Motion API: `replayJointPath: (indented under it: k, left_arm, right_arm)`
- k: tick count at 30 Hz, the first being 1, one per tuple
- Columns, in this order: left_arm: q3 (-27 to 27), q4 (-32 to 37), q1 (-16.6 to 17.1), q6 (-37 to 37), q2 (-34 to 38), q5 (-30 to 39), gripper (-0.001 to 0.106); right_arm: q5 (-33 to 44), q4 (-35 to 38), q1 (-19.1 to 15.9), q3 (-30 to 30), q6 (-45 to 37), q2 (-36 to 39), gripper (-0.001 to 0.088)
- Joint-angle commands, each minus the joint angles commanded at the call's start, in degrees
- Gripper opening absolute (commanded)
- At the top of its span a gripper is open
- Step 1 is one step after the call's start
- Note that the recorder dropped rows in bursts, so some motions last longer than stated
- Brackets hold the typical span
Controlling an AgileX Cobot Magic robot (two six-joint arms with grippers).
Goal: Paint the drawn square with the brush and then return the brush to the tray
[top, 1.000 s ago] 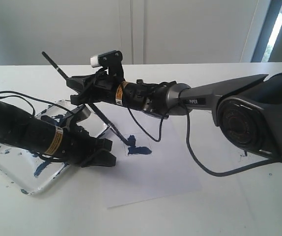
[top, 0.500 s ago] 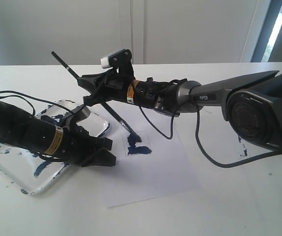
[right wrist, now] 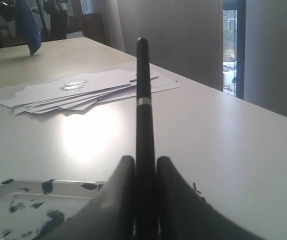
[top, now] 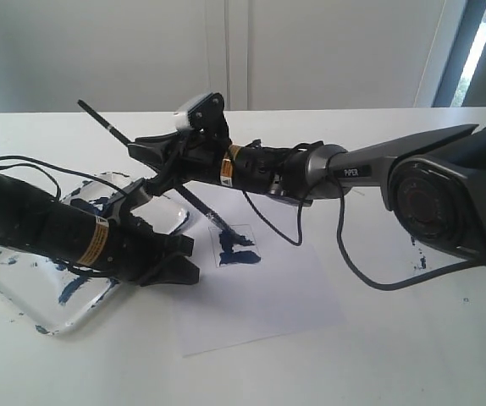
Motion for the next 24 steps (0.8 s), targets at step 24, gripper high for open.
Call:
replayJointPath:
  k: [24]
  left_arm:
    - [0.0,0.0,0.0,0.0,0.0,-0.1,0.005]
  right_arm:
    - [2.6,-5.0,-2.6,0.0,0.4,0.1,0.0]
